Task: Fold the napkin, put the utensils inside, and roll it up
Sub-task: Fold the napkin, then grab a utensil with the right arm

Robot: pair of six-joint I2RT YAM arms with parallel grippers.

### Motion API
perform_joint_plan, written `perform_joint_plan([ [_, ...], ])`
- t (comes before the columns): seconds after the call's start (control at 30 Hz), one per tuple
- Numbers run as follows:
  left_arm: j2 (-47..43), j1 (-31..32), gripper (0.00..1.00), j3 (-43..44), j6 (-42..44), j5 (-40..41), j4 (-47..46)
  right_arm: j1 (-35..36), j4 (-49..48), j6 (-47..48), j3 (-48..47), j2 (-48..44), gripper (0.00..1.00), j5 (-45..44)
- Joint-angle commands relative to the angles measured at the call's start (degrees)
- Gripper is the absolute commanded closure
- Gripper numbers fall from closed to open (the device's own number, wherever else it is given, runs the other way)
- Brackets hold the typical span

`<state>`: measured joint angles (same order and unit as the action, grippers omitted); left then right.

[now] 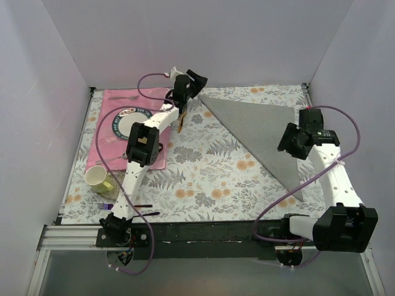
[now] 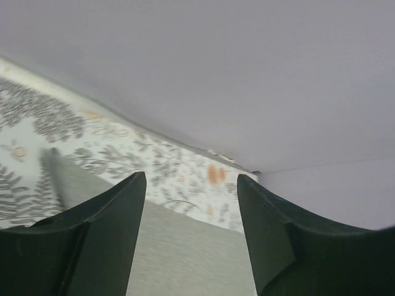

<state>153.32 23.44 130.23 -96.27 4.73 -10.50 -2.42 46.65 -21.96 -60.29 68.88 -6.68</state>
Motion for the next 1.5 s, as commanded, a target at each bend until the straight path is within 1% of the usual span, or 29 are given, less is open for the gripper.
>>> perform_joint_plan([
  [0.0,-22.25,0.29,0.37,-1.03,3.45,-3.50,6.96,8.12,-2.96,0.34,-3.51,2.48,0.36,4.02],
  [0.03,-25.23,0.29,0.34,-2.17,4.07,-2.89,12.90,9.26,-4.19,-0.27,-3.95,3.96,0.36,4.82],
  [0.07,-31.09,0.29,0.32,-5.83,5.55,-2.19,15.40,12.05,-6.46,-0.89,-4.30,4.94,0.36,5.35],
  [0.13,-38.50,0.29,0.27,-12.69,7.58,-1.48,18.83,14.88,-9.29,-2.39,-6.84,8.70,0.36,5.88],
  [0.17,-45.75,0.38,0.25,-20.47,8.63,-1.31,19.81,17.85,-11.39,-2.83,-8.34,10.38,0.36,6.15],
  [0.23,-51.69,0.11,0.24,-26.23,9.34,-1.56,24.54,22.08,-12.37,-3.62,-14.28,16.42,0.35,5.63],
  [0.27,-56.59,0.03,0.24,-30.00,10.56,-1.74,27.35,23.32,-12.38,-3.88,-16.59,18.55,0.35,4.75],
  [0.3,-58.72,0.11,0.24,-31.69,11.62,-1.74,31.81,24.29,-11.85,-4.15,-18.96,23.18,0.34,4.48],
  [0.33,-61.27,0.11,0.24,-33.71,12.76,-2.44,33.95,26.56,-11.67,-4.15,-24.38,25.49,0.34,4.13],
  [0.37,-63.38,0.20,0.23,-35.56,13.56,-3.06,35.88,27.63,-11.50,-3.97,-26.78,27.77,0.34,3.26],
  [0.4,-67.75,0.11,0.23,-39.14,14.87,-3.85,39.12,28.68,-10.89,-3.71,-29.42,32.41,0.34,2.90],
  [0.47,-71.04,0.20,0.21,-41.72,15.41,-4.64,42.04,30.62,-9.66,-2.83,-36.43,37.09,0.34,2.55],
  [0.53,-72.98,0.11,0.18,-44.80,16.90,-7.71,45.38,31.24,-7.20,-3.26,-40.24,42.81,0.34,2.98],
  [0.57,-72.20,0.20,0.12,-44.98,17.34,-7.29,47.40,31.24,-6.15,-3.53,-43.73,44.31,0.34,3.59],
  [0.6,-71.15,0.20,0.12,-44.89,17.95,-6.93,50.55,31.33,-5.18,-3.88,-44.90,46.06,0.34,3.78],
  [0.67,-66.93,0.20,0.11,-45.07,20.15,-6.23,51.72,31.24,-4.38,-3.45,-45.96,46.69,0.34,5.00],
  [0.77,-60.35,1.34,0.16,-42.88,24.36,-3.61,50.93,31.16,0.01,-2.22,-46.67,45.56,0.34,4.83],
  [0.8,-58.15,1.43,0.21,-41.48,24.98,-0.72,51.28,31.16,0.97,-1.34,-45.45,43.90,0.34,5.27],
  [0.83,-54.30,1.52,0.25,-39.12,26.38,-0.34,51.20,30.72,1.94,-0.81,-44.48,42.66,0.34,5.45],
  [0.87,-51.91,1.43,0.28,-37.61,27.44,-0.08,51.11,30.45,3.86,-0.37,-42.91,41.35,0.34,5.10],
  [0.93,-47.78,1.43,0.34,-34.54,28.50,2.02,52.33,28.71,4.15,0.42,-35.72,35.73,0.34,5.71],
  [0.97,-43.41,1.43,0.33,-31.30,29.46,2.64,52.95,27.91,3.19,0.51,-32.81,33.36,0.34,6.32],
  [1.0,-41.62,1.43,0.33,-29.88,30.08,3.87,54.17,27.03,2.40,0.68,-30.09,28.55,0.35,8.41],
  [1.03,-39.34,1.43,0.34,-27.86,30.52,4.49,54.79,25.46,1.43,0.95,-24.23,26.24,0.35,9.48],
  [1.07,-36.45,1.61,0.34,-25.49,31.40,4.84,54.89,24.75,0.55,1.04,-22.00,24.04,0.35,10.53],
  [1.1,-34.94,1.52,0.36,-24.43,31.75,4.76,54.19,23.96,0.37,1.21,-19.71,20.19,0.35,10.81],
  [1.13,-33.80,1.52,0.41,-23.63,32.19,5.02,53.66,22.73,0.11,1.56,-16.29,18.59,0.35,11.42],
  [1.27,-28.78,1.52,0.48,-19.76,33.60,5.64,51.73,21.40,0.63,2.79,-10.82,13.57,0.36,12.39],
  [1.47,-21.75,1.78,0.51,-13.26,37.11,8.36,52.51,19.73,1.16,4.37,-7.74,10.31,0.36,13.35],
])
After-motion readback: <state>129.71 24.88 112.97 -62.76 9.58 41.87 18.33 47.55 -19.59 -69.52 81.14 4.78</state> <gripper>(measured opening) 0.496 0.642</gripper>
